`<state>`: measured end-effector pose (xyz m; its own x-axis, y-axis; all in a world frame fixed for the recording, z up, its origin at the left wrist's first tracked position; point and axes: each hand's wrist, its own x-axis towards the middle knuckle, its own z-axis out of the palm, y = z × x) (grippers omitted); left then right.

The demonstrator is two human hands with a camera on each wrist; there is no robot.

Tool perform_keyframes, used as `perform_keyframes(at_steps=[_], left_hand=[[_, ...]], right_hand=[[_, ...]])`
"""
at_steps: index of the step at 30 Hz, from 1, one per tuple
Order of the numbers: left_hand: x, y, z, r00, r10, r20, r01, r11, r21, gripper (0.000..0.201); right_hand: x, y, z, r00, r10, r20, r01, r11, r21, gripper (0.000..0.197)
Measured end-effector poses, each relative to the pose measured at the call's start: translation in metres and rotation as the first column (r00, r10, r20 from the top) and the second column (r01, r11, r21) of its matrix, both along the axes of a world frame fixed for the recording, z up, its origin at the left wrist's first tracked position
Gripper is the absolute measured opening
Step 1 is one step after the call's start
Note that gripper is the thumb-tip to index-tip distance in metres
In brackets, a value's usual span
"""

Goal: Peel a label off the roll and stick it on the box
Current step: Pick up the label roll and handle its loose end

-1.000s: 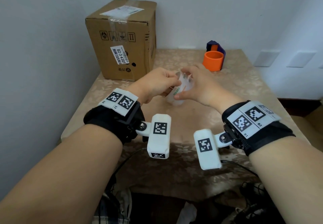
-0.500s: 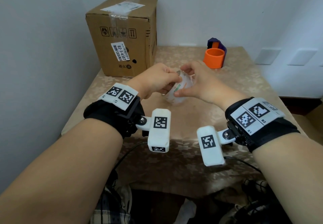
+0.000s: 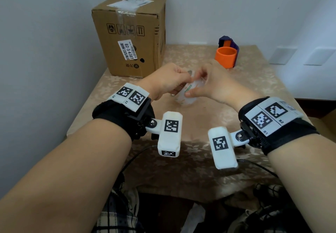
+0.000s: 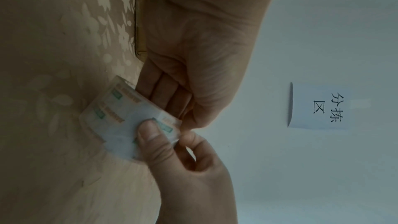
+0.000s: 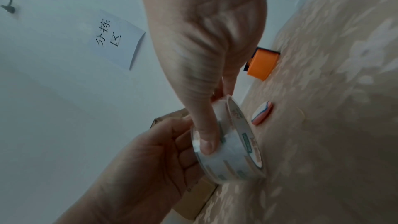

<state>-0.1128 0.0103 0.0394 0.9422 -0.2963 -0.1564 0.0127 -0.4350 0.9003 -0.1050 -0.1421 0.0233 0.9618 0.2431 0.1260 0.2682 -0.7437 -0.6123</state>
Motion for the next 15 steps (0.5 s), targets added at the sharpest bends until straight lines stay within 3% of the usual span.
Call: perform_keyframes(at_steps=[2,7,15], left_hand=[[0.0007,0.0003,0.0006,1.0,0.004,0.005,-0.004,1.0,0.005,0.017],[0.002,-0.003,0.0012,1.0,-0.002,-0.007,0.002,1.0,-0.002,0.013],[0.0057,0.0028,0.0025,1.0,-0.004,-0.004,0.004,1.0,0.013,0.019]], right_hand=[[-0.0016,-0.0002,-0.0022,1.0,-0.006,0.011,0.005,1.0,0.023,0.045],[-0.0062,-0.0014,-0.0027,0.999,0.052,0.013,-0.053,0.989,0.14,0.075],[-0.0064,0.0025,-0.0005,0.998,0.064,0.018,-0.066,0.986,0.151,0.074]])
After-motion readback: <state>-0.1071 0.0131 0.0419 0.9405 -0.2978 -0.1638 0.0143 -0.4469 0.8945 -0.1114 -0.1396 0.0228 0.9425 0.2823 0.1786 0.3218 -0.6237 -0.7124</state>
